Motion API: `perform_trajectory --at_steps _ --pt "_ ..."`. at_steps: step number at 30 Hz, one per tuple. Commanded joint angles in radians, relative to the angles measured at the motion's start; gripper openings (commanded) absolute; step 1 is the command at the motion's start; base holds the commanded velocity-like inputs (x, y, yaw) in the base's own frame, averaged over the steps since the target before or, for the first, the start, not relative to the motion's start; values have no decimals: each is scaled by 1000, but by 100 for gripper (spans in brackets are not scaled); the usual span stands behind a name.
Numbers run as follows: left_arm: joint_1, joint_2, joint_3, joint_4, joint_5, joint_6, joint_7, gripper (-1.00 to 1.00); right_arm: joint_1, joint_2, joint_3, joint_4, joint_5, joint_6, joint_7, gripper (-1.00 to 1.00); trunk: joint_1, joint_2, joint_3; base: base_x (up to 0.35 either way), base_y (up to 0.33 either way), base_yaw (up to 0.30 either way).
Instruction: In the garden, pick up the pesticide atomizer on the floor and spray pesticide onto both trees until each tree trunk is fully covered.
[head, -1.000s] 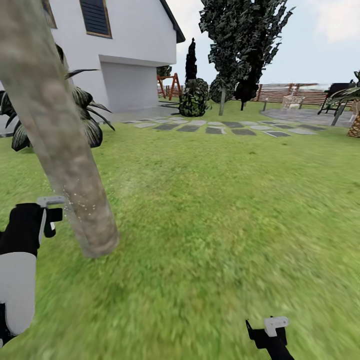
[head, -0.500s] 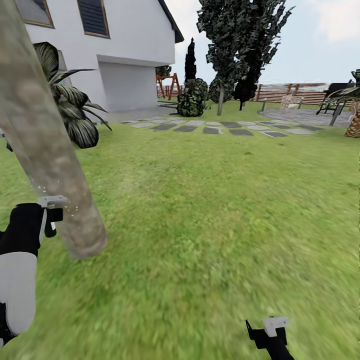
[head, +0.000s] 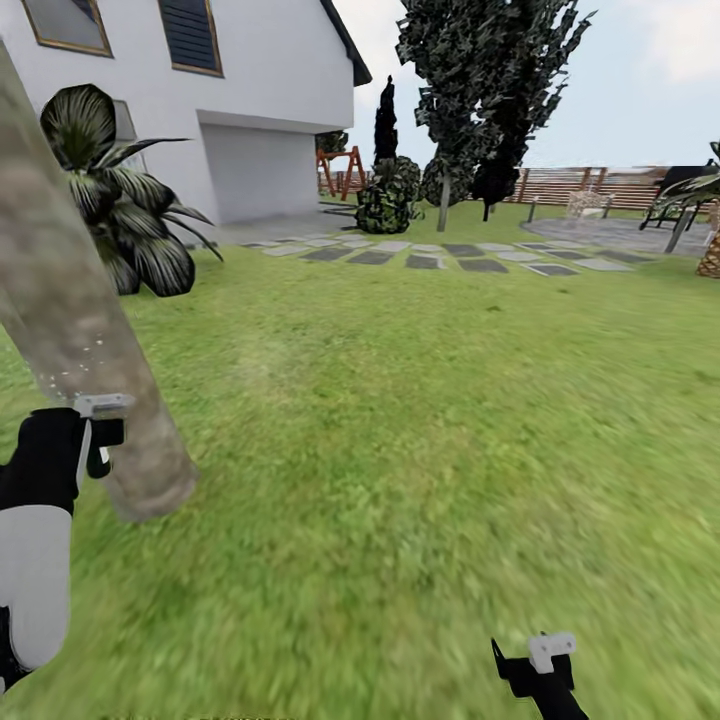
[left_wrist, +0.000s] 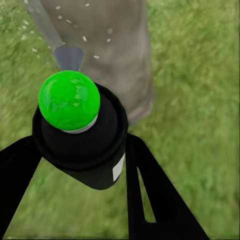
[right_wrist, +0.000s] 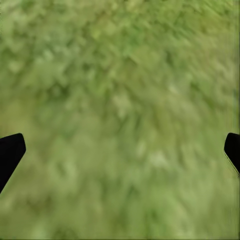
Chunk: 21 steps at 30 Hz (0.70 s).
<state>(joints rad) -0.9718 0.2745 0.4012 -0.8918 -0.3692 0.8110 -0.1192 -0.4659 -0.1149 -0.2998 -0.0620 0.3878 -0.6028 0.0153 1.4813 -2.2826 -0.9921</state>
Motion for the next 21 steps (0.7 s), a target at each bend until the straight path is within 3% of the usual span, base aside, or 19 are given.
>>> perform_trajectory --at_steps 1,3,6,11,13,17,19,21 --pt "-1 4 3 0 -11 3 -10 -100 0 0 -9 1 8 -3 2 100 0 0 -1 71 -272 262" --pt "17 8 3 2 -11 3 -10 -100 0 0 -9 1 8 -3 2 100 0 0 -1 147 -251 274" --pt "39 -6 -3 3 -9 2 -10 -100 0 0 -9 1 8 -3 2 100 0 0 -1 191 -231 277" --pt "34 -92 -5 3 -10 1 -5 -100 0 0 -9 1 8 -3 2 100 0 0 -1 257 -166 278" --pt "31 -103 -4 2 -10 0 -4 -100 0 0 -9 1 8 -3 2 100 0 0 -1 294 -91 278" --pt "37 -61 4 1 -15 0 -3 -100 0 0 -9 1 8 -3 2 100 0 0 -1 91 -12 278" --pt "42 -20 4 2 -14 1 -5 -100 0 0 -9 1 8 -3 2 100 0 0 -1 10 -1 278" --pt "44 -15 3 3 -13 1 -5 -100 0 0 -9 1 8 -3 2 100 0 0 -1 2 0 278"
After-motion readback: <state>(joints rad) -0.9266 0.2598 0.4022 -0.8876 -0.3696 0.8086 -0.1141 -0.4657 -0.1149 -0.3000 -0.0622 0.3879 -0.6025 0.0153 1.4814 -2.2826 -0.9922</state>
